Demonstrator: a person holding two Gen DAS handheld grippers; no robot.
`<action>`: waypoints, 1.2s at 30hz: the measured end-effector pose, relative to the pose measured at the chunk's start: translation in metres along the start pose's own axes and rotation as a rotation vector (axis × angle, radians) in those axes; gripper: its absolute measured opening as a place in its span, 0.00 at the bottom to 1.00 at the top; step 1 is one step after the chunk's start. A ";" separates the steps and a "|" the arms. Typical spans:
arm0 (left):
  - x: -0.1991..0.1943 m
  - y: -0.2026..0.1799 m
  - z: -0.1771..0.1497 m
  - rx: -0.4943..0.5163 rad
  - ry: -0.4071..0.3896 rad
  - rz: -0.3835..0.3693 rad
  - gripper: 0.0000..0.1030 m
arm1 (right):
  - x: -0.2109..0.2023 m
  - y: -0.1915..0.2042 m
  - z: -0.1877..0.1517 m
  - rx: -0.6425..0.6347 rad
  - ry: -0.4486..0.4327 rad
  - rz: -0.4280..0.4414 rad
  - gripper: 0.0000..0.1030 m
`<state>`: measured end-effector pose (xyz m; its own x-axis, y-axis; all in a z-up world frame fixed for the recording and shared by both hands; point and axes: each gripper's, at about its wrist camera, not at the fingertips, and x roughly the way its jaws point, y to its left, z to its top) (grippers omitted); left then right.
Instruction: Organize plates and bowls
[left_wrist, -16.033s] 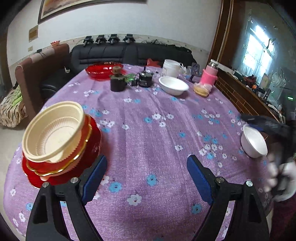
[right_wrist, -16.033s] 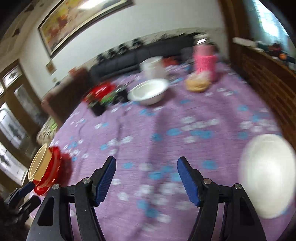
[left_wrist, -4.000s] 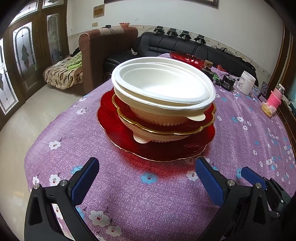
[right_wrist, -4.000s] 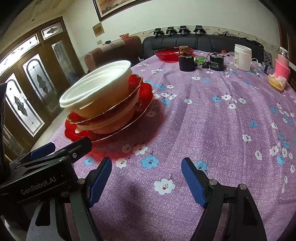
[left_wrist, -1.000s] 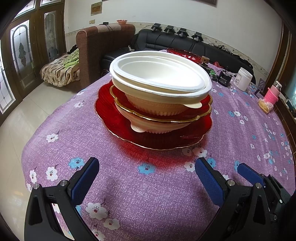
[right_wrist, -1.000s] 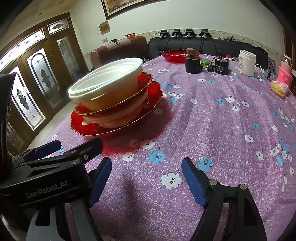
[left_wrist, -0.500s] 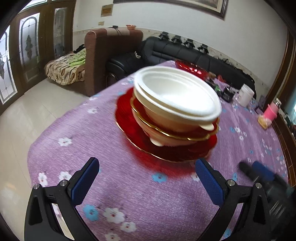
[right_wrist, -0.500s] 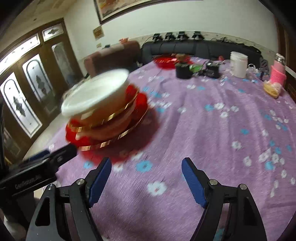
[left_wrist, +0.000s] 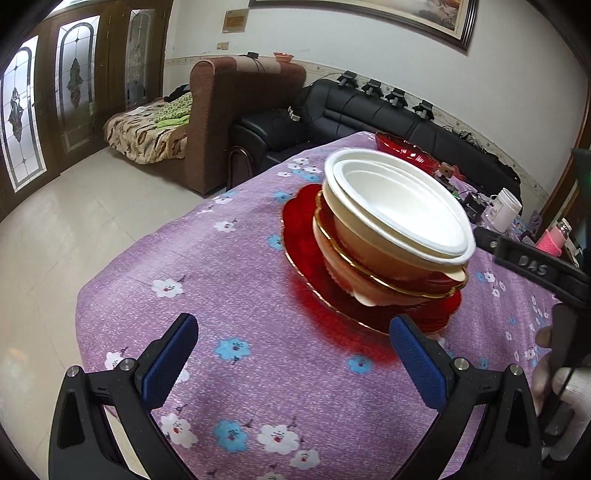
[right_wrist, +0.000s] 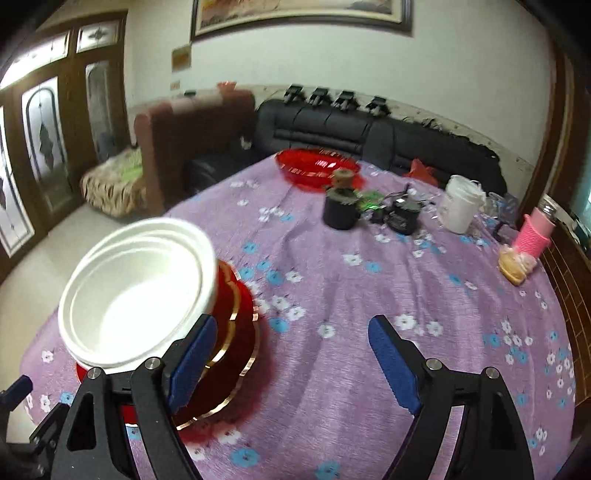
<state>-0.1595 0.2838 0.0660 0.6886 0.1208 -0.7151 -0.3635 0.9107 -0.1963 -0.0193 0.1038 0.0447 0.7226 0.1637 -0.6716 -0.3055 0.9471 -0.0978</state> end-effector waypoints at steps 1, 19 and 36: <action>0.000 0.002 0.000 0.000 0.000 0.002 1.00 | 0.002 0.004 0.000 -0.015 0.001 -0.005 0.85; -0.007 -0.042 -0.014 0.098 -0.049 0.038 1.00 | -0.034 -0.022 -0.089 0.098 0.019 0.191 0.87; -0.053 -0.054 0.000 0.031 -0.238 0.158 1.00 | -0.045 -0.010 -0.106 0.051 0.014 0.289 0.87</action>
<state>-0.1762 0.2282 0.1147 0.7542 0.3485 -0.5566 -0.4613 0.8844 -0.0712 -0.1142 0.0579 -0.0016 0.6013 0.4250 -0.6767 -0.4653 0.8747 0.1358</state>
